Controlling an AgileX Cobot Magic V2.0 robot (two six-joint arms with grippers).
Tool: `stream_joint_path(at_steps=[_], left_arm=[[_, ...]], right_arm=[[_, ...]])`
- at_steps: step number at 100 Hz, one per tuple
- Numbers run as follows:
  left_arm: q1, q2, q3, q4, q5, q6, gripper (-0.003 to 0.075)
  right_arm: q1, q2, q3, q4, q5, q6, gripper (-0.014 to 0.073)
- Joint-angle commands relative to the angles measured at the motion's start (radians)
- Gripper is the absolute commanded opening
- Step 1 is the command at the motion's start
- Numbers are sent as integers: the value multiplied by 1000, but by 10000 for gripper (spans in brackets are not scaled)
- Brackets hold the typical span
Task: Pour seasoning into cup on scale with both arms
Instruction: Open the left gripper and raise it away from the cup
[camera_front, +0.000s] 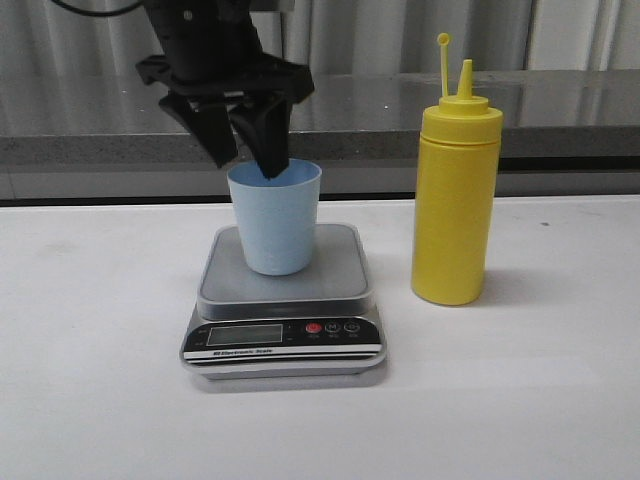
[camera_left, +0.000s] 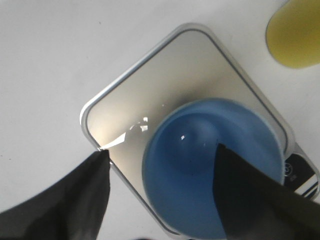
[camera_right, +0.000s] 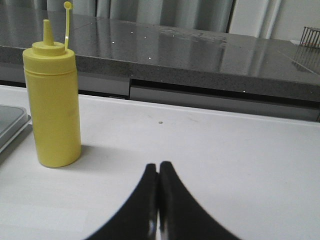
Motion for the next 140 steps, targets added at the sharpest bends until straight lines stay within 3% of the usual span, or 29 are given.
stream_joint_path(at_steps=[1, 20, 45, 94, 121, 140], left_arm=[[19, -106, -33, -4, -40, -17, 435], [82, -218, -3, -6, -53, -21, 433], [190, -459, 180, -48, -251, -29, 433], [426, -1050, 849, -53, -699, -31, 433], [444, -1365, 1190, -53, -883, -31, 433], [444, -1546, 1335, -45, -909, -31, 433]], right_arm=[[-7, -16, 0, 1, -78, -7, -120], [-7, -16, 0, 1, -78, -7, -120], [-7, -16, 0, 1, -78, -7, -120], [-7, -16, 0, 1, -78, -7, -120], [-7, -16, 0, 1, -78, -7, -120], [-7, -16, 0, 1, -78, -7, -120]])
